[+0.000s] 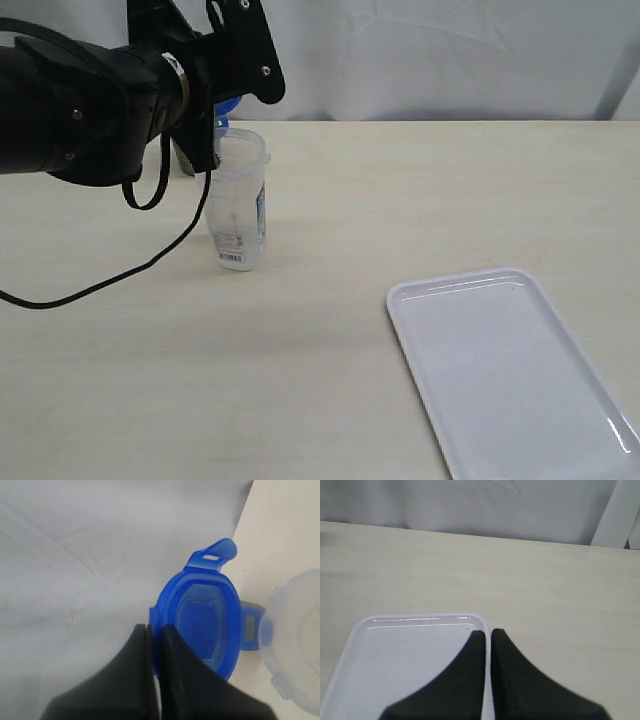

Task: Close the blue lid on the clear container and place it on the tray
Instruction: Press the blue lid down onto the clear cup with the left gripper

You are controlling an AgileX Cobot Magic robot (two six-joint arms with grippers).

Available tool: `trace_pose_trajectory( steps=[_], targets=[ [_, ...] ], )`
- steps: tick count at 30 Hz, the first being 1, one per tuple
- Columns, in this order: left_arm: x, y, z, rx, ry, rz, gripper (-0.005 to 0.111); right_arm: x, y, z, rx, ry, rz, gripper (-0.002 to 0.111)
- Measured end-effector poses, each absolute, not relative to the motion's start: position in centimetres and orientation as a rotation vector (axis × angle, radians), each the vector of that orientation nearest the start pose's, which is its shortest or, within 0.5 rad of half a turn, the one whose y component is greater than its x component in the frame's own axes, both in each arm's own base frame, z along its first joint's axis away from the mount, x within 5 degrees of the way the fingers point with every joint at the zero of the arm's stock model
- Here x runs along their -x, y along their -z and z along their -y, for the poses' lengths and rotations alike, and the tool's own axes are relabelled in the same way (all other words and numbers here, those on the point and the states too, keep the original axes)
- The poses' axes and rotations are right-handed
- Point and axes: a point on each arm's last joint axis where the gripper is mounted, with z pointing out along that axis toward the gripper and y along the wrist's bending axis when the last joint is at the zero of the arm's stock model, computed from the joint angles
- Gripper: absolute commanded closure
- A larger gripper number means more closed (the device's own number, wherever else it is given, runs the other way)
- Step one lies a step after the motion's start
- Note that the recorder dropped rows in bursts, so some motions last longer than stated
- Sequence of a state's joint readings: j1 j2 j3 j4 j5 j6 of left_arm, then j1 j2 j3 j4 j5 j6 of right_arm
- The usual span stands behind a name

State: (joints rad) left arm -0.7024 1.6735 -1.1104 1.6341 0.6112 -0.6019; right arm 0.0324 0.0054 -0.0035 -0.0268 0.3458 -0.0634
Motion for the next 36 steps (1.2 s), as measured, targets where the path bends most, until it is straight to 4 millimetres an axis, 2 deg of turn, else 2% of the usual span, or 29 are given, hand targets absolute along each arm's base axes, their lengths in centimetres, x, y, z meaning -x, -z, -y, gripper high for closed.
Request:
trace_pose_trajectory(
  steps=[9, 17, 28, 36],
  targets=[
    [-31.3, -27.4, 20.0, -1.251, -0.848, -1.561, 0.107, -5.4, -18.3, -0.1, 0.104, 0.048, -1.828, 0.104],
    [-30.1, -27.5, 21.5, -1.269, -0.837, -1.528, 0.107, -5.4, -18.3, -0.1, 0.104, 0.048, -1.828, 0.104],
    [-30.1, -27.7, 21.2, -1.233, -0.887, -1.549, 0.107, -5.4, -18.3, -0.1, 0.104, 0.048, -1.828, 0.104],
    [-29.5, -26.0, 20.6, -1.279, -0.895, -1.581, 0.107, -5.4, -18.3, -0.1, 0.104, 0.048, -1.828, 0.104]
  ],
)
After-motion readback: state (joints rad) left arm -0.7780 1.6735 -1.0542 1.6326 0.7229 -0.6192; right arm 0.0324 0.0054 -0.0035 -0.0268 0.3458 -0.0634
